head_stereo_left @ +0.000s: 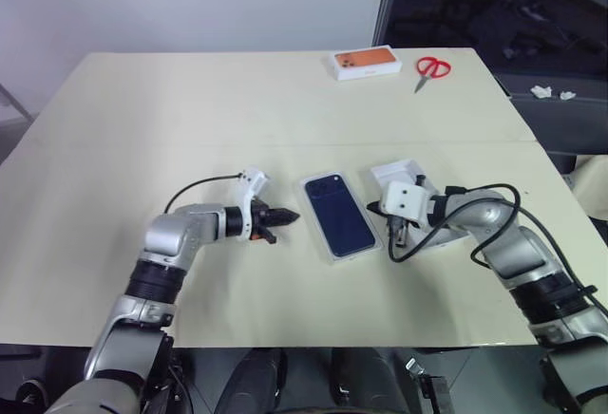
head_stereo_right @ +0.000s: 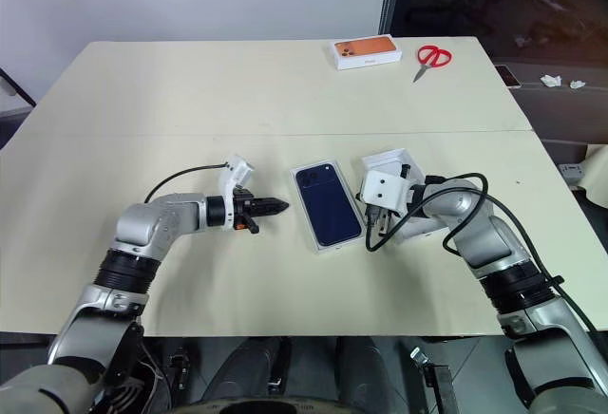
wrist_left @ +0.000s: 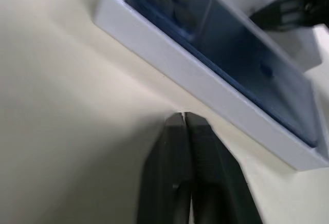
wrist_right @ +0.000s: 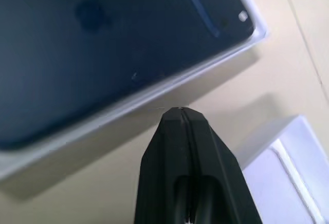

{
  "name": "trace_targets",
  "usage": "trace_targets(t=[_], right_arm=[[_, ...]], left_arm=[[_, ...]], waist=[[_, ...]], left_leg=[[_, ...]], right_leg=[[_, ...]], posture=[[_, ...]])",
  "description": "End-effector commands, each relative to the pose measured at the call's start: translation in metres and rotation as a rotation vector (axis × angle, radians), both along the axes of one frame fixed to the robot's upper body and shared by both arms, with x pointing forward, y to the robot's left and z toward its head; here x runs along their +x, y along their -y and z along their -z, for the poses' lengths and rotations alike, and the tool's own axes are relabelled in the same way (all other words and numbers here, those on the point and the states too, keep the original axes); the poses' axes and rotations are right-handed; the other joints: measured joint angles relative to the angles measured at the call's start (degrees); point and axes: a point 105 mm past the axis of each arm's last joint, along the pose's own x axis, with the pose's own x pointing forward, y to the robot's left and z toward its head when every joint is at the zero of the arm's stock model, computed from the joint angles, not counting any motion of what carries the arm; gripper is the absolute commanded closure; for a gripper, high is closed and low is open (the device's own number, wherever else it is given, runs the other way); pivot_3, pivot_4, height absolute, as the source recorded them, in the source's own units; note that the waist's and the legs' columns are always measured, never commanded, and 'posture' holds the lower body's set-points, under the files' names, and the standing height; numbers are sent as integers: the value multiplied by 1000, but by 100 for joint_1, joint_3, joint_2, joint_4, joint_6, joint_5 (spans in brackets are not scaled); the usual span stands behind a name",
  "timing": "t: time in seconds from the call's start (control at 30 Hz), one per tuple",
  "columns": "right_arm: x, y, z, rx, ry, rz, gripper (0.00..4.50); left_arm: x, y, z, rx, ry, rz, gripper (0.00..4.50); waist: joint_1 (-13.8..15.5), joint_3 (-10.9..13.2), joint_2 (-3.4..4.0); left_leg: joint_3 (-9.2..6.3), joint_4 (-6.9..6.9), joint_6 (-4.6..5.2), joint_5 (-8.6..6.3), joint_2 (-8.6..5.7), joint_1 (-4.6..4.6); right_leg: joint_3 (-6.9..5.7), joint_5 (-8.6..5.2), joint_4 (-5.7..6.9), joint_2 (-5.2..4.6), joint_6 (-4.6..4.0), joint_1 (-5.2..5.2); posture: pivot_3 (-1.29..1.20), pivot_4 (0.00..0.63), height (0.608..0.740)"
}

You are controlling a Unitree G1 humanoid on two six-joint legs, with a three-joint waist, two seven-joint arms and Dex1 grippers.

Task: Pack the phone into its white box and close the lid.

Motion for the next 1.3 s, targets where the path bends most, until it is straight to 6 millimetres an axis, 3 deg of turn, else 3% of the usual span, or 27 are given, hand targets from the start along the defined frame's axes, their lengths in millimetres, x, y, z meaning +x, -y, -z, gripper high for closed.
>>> trace_targets(t=[0.03,0.2,0.37,0.57,1.07,1.2,1.3], right_arm=[[-5,-2,-10,5,15,-32,4500],[-33,-8,-5,48,-119,-97,4500],[-36,-8,-6,47,-124,-77,4500],[-43,-9,-5,81,-200,-59,4500],[-28,-1,-13,2,-74,-59,4500],[-35,1,-25,62,-139,-58,4500],[-36,8,-44,58,-112,-50,3620]], left_arm=[[7,9,-6,9,39,23,4354],[9,28,-12,-32,39,77,4354],[7,40,-19,-56,31,122,4354],[-1,39,-15,-45,21,155,4354],[-9,37,-16,-63,4,162,4354],[-12,25,-21,-82,-8,167,4354],[-12,9,-27,-67,23,151,3502]], waist=[[-4,0,0],[-2,0,0],[-19,0,-1],[-12,0,-1],[-7,0,-1],[-12,1,0],[-20,1,0]], left_leg=[[0,1,0,0,0,0],[0,-1,0,0,1,0],[0,4,6,-3,1,0],[0,3,1,-1,2,0],[0,3,1,0,2,0],[0,3,1,0,2,0],[0,3,2,-1,3,0]], right_leg=[[0,0,0,1,0,0],[-1,0,-1,1,0,0],[-1,0,1,1,1,2],[0,0,1,1,1,1],[0,0,1,1,1,1],[0,0,1,1,1,1],[0,0,1,1,1,1]], posture=[[0,150,740],[0,150,740],[0,150,740],[0,150,740],[0,150,740],[0,150,740],[0,150,740]])
